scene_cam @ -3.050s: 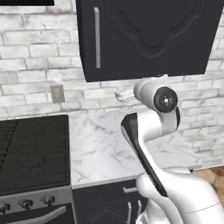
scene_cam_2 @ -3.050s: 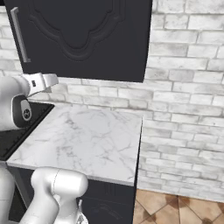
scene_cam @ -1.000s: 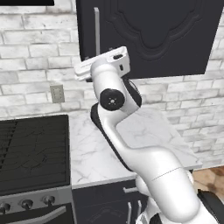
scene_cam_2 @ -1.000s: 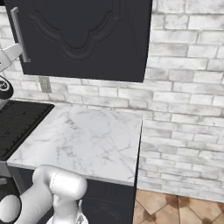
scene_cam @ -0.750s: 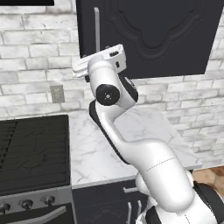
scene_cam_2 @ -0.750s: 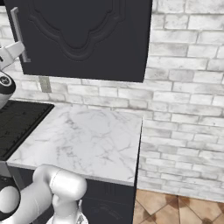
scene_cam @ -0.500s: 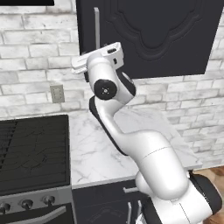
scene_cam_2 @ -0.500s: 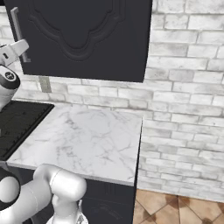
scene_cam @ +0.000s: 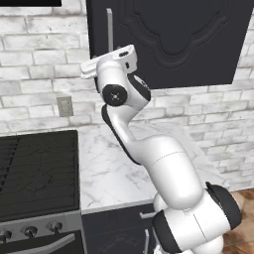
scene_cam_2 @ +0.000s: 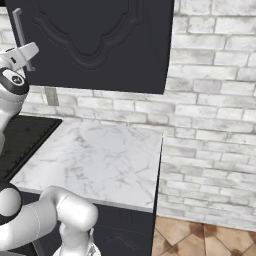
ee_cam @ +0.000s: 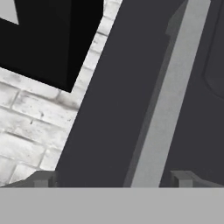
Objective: The dining table condiment station is running low on ketchup. Refill the condiment station by opening the cabinet and taking the ketchup from the cabinet and placing it on the dining table.
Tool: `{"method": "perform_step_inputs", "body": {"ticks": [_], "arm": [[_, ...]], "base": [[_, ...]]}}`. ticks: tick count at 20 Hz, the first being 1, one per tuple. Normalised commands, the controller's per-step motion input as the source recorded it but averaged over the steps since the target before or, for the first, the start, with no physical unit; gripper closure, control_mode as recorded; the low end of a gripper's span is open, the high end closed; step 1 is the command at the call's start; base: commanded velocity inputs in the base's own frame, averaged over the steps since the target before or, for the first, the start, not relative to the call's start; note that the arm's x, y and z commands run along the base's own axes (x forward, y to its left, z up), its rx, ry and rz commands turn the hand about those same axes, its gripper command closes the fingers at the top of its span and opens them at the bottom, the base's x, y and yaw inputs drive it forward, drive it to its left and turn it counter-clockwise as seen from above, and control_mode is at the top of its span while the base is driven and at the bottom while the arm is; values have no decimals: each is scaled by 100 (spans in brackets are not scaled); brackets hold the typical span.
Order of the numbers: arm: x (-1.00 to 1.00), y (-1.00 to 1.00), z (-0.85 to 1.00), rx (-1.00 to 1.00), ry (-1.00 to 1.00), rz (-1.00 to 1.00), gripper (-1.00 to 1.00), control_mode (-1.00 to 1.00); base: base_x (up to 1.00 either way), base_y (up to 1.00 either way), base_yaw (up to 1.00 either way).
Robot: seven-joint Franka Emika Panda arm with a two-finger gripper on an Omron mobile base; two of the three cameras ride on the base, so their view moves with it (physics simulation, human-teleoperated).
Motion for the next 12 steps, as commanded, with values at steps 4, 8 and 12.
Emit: {"method": "perform_step_inputs", "body": {"ticks": [4, 8, 12], "arm": [[59, 0, 0, 0, 0, -4, -100, -100], [55, 0, 0, 0, 0, -3, -100, -100], [34, 0, 0, 0, 0, 0, 100, -100]], "base": [[0, 0, 0], [0, 0, 0], [0, 0, 0]]}}
